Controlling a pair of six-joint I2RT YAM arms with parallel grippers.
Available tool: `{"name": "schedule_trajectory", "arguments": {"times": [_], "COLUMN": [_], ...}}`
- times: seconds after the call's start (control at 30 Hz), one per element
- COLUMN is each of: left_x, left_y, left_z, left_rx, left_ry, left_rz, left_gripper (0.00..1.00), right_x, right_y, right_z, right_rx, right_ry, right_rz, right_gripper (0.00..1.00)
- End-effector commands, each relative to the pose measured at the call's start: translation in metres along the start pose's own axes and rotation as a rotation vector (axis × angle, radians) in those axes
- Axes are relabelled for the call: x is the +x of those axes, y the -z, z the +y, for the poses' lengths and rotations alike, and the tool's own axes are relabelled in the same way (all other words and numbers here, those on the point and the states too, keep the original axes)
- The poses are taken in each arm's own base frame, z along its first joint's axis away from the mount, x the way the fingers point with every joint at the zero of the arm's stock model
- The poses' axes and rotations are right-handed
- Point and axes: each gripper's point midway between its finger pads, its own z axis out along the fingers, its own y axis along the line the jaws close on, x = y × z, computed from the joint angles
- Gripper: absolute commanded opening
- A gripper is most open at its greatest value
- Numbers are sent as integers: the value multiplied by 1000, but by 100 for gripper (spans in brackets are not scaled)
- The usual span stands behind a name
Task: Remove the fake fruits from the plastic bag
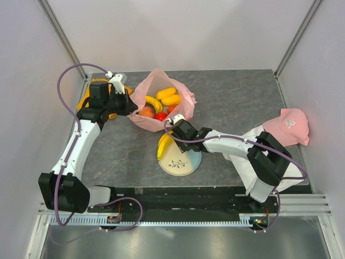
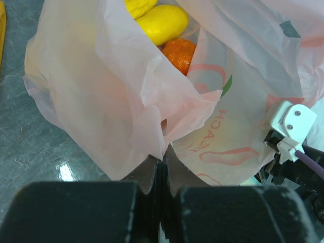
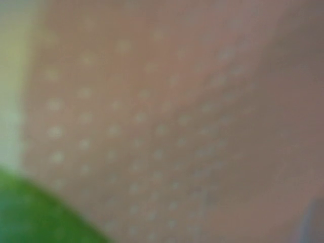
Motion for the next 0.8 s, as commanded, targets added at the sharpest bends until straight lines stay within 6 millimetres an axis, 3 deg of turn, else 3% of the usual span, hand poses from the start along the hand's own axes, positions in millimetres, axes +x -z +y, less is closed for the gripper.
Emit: {"name": "schedule_trajectory", "arguments": {"times": [0.0, 0.17, 0.23, 0.3, 0.37, 0.4, 0.47, 0.53, 0.63, 0.67, 0.77], "left_x": [-4, -9, -12, -13, -10, -9, 0, 5, 19, 23, 35], "left_y": [5, 6, 7, 8, 8, 10, 11, 17, 21, 21, 25], "left_z": [-3, -5, -6, -6, -6, -6, 0, 11, 10, 8, 6], "left_rx": [6, 14, 15, 13, 13, 9, -24, -93, -88, -77, -62], "left_ry": [-30, -32, -40, -40, -32, -31, -22, -32, -38, -38, -49], "left_rz": [-34, -47, -54, -56, -50, -52, -38, -49, -23, -10, 37], "left_gripper": [2, 2, 2, 2, 2, 2, 2, 2, 2, 2, 1], "right_x": [2, -14, -27, -39, -54, -74, -84, -105, -128, -134, -157], "right_y": [3, 25, 47, 70, 96, 116, 137, 164, 180, 179, 153], "right_z": [0, -2, -2, -4, -9, -4, -3, 11, 24, 24, 20], "right_rx": [-1, -23, -58, -86, -97, -143, -192, -306, -384, -383, -306], "right_ry": [1, 59, 84, 130, 177, 180, 214, 232, 201, 197, 216], "right_rz": [0, -15, -38, -57, -57, -106, -131, -218, -300, -315, -355], "right_gripper": [55, 63, 75, 98, 98, 98, 98, 98, 93, 88, 75]}}
